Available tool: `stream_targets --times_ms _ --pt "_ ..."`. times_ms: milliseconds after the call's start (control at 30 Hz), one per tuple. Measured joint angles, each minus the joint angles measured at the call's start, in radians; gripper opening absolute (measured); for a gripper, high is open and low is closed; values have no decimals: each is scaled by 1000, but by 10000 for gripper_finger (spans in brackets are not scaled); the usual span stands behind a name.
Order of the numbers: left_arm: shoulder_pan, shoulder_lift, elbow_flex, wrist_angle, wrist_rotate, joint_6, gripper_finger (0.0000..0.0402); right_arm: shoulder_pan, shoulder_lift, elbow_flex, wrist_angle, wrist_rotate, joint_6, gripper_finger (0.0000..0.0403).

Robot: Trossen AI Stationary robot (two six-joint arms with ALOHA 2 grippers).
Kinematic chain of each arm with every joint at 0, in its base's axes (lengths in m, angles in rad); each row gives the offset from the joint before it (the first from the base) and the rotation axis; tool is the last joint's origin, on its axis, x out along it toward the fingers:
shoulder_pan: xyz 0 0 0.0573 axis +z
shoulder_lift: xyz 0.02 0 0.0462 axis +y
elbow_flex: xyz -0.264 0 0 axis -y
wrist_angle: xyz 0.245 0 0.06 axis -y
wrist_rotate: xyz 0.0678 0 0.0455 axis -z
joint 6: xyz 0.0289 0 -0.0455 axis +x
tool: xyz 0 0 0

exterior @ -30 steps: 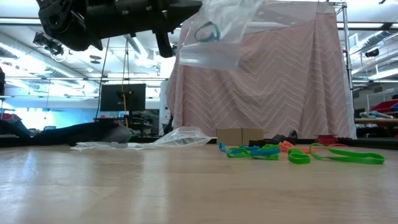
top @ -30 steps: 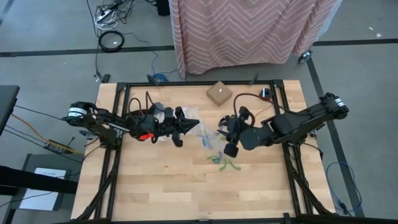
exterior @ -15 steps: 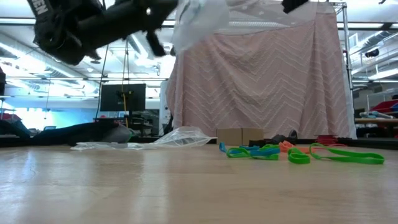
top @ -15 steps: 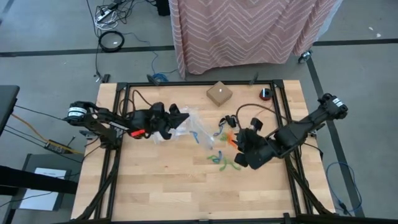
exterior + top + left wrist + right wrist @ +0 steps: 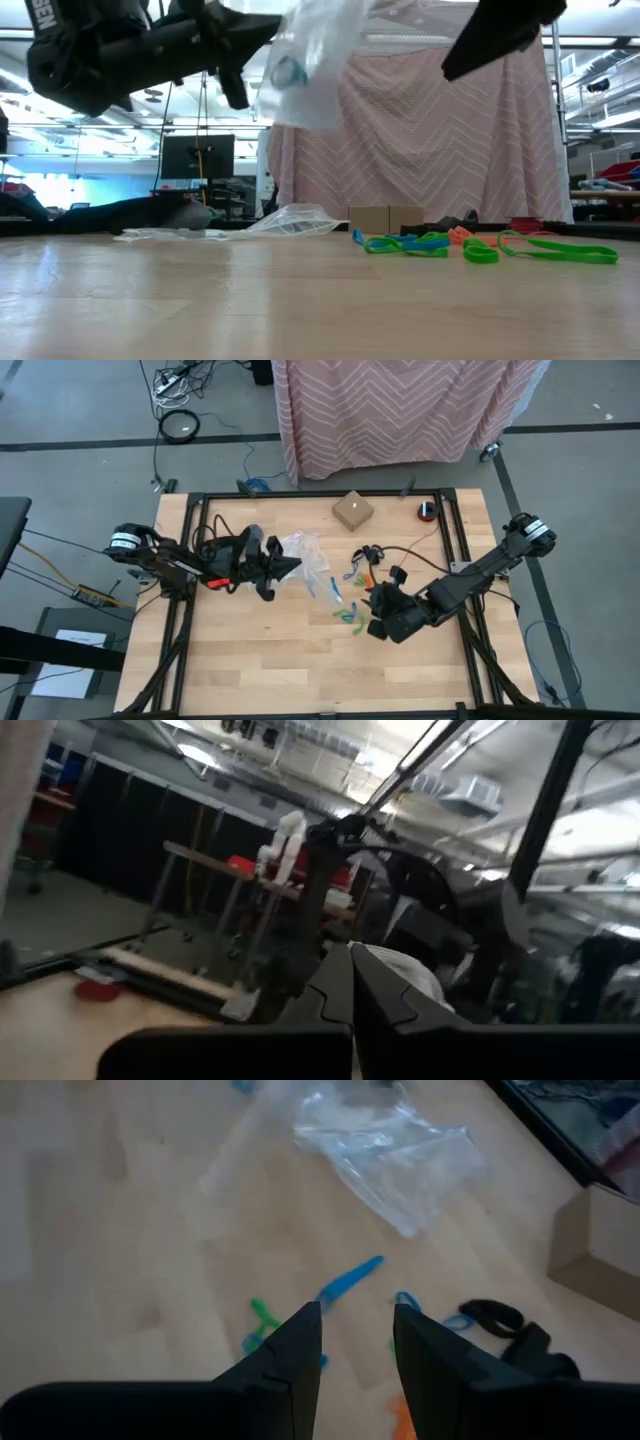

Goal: Sort rubber bands
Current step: Put the blue rubber band into the transparent zip bag

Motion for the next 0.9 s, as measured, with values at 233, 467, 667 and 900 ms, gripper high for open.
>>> stream_targets --times_ms 233,467,667,900 --pt "-34 0 -31 0 62 121 0 -9 0 -51 133 102 -55 114" --pt "-32 0 -19 0 76 174 0 0 0 -84 331 78 -202 115" --pt "35 -12 -1 0 77 208 0 43 0 -126 538 85 -204 116" --pt "109 -12 16 0 127 184 0 52 57 -182 784 244 -325 116"
